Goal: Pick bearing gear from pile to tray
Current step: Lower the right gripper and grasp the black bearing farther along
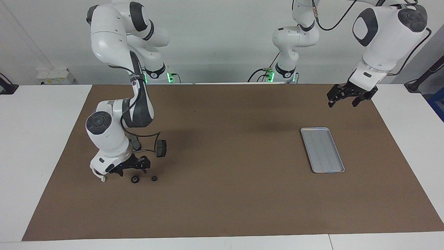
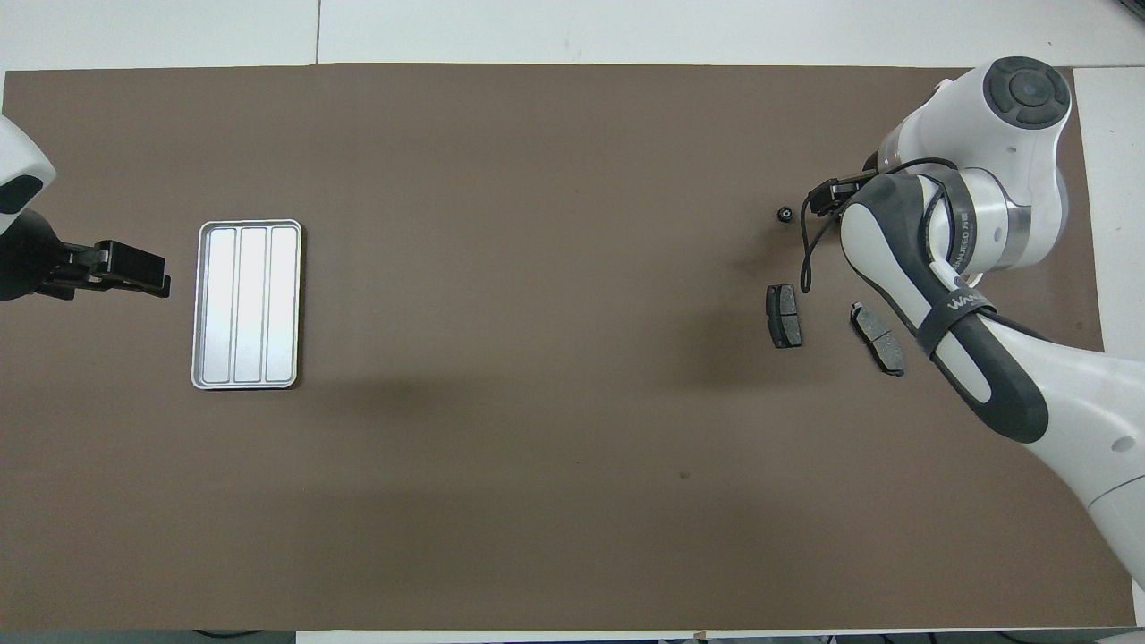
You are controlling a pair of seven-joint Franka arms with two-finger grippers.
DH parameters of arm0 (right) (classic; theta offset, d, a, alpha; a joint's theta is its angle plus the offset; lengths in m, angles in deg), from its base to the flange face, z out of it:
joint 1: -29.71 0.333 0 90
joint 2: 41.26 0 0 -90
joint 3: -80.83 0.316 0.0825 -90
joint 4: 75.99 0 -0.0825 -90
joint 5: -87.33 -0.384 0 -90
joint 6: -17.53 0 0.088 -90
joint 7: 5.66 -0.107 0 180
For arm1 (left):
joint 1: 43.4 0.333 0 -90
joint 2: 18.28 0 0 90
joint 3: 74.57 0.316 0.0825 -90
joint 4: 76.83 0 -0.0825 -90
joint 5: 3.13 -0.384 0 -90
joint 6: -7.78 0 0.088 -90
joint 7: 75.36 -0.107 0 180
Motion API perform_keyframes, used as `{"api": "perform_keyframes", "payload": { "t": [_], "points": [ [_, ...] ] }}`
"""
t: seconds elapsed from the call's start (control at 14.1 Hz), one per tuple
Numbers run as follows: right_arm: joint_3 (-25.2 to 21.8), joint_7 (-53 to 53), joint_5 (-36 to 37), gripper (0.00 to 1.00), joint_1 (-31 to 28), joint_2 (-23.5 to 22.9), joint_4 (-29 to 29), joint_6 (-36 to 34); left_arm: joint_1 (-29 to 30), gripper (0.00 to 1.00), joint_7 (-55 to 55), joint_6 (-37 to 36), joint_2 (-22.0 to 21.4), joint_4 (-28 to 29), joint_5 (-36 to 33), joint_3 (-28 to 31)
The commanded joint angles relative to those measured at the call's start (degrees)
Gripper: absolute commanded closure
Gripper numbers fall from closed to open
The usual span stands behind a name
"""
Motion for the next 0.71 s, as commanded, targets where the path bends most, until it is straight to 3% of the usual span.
{"api": "perform_keyframes", "payload": {
  "t": [0.0,0.64],
  "points": [
    [0.6,-1.5,1.7,0.04,-0.8,-1.8,-1.3,1.1,-0.4,0.00,0.0,-0.1,-1.6,1.4,0.4,0.4],
    [0.5,-3.0,1.9,0.04,-0.7,-6.0,-4.2,4.0,-0.4,0.00,0.0,-0.1,-1.6,1.4,0.4,0.4]
  ]
}}
